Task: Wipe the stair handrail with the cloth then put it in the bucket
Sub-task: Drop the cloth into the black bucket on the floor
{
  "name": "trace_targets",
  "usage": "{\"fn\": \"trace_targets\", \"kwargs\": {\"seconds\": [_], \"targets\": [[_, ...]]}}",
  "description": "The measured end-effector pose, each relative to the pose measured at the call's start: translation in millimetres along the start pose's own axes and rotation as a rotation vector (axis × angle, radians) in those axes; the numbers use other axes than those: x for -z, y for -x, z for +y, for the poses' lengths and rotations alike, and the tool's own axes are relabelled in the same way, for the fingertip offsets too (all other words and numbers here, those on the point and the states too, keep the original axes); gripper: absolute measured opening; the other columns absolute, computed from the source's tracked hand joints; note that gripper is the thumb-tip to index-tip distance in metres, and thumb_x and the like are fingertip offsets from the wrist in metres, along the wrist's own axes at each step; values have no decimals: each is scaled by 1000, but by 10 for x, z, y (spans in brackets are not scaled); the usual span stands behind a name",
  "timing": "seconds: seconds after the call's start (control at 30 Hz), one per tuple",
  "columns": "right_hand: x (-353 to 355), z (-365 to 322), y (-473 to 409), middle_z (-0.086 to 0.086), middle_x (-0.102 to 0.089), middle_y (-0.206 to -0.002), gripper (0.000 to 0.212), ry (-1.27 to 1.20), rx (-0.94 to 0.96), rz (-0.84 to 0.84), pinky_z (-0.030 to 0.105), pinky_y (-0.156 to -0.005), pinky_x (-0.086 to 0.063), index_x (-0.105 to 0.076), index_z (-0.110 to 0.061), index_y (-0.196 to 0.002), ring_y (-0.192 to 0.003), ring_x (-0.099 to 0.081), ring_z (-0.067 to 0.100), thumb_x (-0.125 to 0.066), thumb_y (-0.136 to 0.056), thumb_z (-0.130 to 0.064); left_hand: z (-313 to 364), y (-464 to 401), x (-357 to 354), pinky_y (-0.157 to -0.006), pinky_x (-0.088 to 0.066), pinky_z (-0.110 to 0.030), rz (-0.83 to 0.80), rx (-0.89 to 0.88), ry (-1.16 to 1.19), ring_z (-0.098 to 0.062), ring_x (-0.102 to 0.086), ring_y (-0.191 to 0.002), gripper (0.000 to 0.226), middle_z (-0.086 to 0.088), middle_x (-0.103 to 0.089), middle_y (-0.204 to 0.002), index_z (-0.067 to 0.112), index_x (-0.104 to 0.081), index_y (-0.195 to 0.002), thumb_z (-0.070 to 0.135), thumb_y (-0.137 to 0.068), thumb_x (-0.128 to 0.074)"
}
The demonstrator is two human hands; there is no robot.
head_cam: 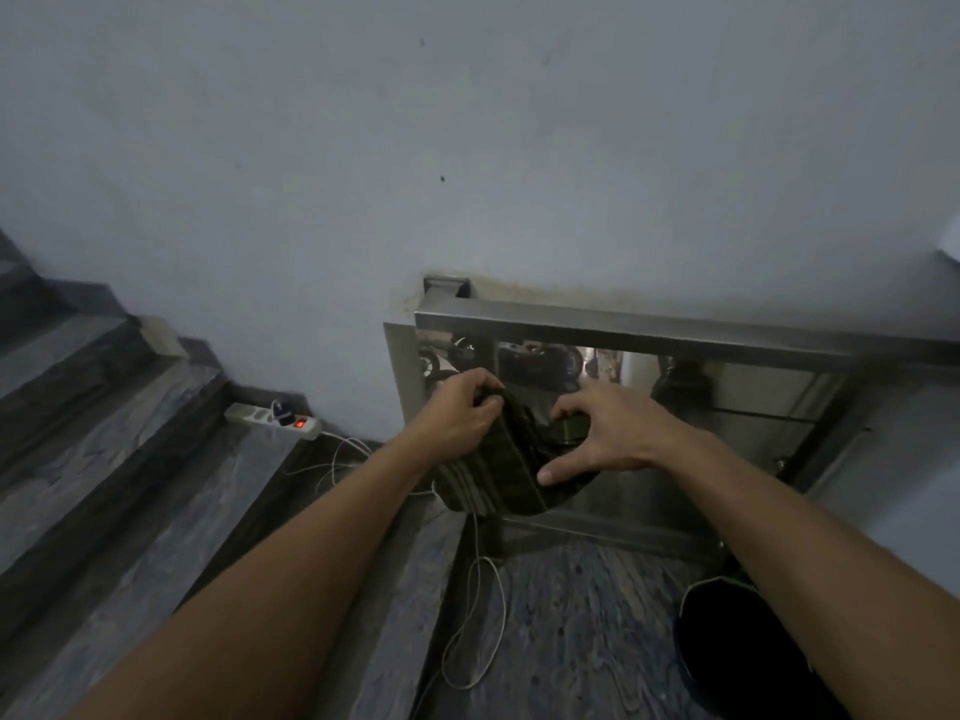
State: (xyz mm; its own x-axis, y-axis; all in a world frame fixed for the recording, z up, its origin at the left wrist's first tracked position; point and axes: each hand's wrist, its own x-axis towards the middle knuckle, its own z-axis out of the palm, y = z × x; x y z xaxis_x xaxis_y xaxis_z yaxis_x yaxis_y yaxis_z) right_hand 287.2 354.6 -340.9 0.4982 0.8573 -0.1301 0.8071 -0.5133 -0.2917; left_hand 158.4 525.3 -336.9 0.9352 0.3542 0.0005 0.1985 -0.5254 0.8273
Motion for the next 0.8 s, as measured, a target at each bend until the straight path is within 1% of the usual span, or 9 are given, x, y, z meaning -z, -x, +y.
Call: {"fn": "trace_targets", "kwargs": {"seconds": [0.03, 0.1, 0.2, 0.3, 0.37, 0.5, 0.57, 0.7, 0.8], "targets": [[-44, 73, -10, -2, -44, -106, 71, 40, -17, 16, 35, -79, -43, -54, -33, -114, -97, -46, 16, -65, -59, -76, 33, -110, -50, -74, -55, -28, -45, -15, 2, -17, -63, -87, 10, -1, -61, -91, 21, -56, -100, 17, -95, -50], [-118, 220, -55, -1, -41, -102, 56, 68, -37, 83, 31, -71, -35, -54, -31, -108, -91, -43, 15, -64, -67, -68, 84, -353, -155, -78, -57, -35, -130, -39, -3, -23, -65, -89, 11, -4, -63, -92, 24, -57, -97, 16, -94, -51], [-161, 483, -170, 0, -43, -103, 28, 23, -95, 155, 33, -77, -32, -55, -28, -96, -97, -41, 17, -58, -79, -51, 93, -729, -292, -80, -57, -44, -218, -59, -7, -31, -66, -90, 12, -10, -66, -94, 27, -59, -93, 16, -93, -53], [-141, 780, -223, -2, -54, -97, 22, -190, -177, 158, 39, -82, -44, -60, -24, -85, -91, -50, 16, -51, -80, -43, 56, -1079, -402, -78, -58, -35, -321, -66, 11, -24, -66, -90, 14, -5, -64, -97, 22, -59, -100, 15, -88, -61], [-110, 959, -234, -2, -59, -80, 13, -341, -240, 165, 39, -71, -51, -57, -26, -72, -77, -58, 18, -53, -82, -33, 9, -1309, -501, -81, -56, -30, -426, -83, -61, -18, -64, -95, 30, -4, -63, -105, 18, -56, -109, 12, -82, -67], [-90, 1267, -211, -8, -55, -61, 23, -308, -367, 171, 24, -51, -36, -56, -25, -63, -56, -53, 9, -57, -85, -24, -166, -1710, -813, -83, -52, -29, -615, -182, -439, -18, -62, -101, 34, -2, -62, -107, 14, -60, -113, 12, -80, -69], [-123, 1435, -182, -10, -56, -61, 20, -256, -412, 157, 24, -51, -35, -60, -22, -64, -56, -53, 6, -58, -84, -25, -293, -1889, -1008, -82, -53, -30, -645, -204, -551, -21, -62, -101, 33, -4, -62, -106, 13, -62, -111, 18, -79, -70], [-301, 1851, -4, -3, -61, -59, 20, -312, -538, 80, 32, -58, -48, -63, -19, -63, -59, -60, 14, -58, -81, -24, -478, -2166, -1489, -85, -54, -39, -659, -268, -632, -25, -64, -101, 40, -6, -66, -109, 19, -64, -111, 32, -74, -68], [-522, 2200, 192, -5, -60, -61, 24, -343, -610, 4, 35, -62, -48, -60, -26, -61, -63, -60, 12, -58, -84, -20, -526, -2296, -1923, -81, -53, -37, -723, -311, -604, -28, -64, -97, 26, -12, -68, -104, 14, -68, -100, 22, -76, -66]]}}
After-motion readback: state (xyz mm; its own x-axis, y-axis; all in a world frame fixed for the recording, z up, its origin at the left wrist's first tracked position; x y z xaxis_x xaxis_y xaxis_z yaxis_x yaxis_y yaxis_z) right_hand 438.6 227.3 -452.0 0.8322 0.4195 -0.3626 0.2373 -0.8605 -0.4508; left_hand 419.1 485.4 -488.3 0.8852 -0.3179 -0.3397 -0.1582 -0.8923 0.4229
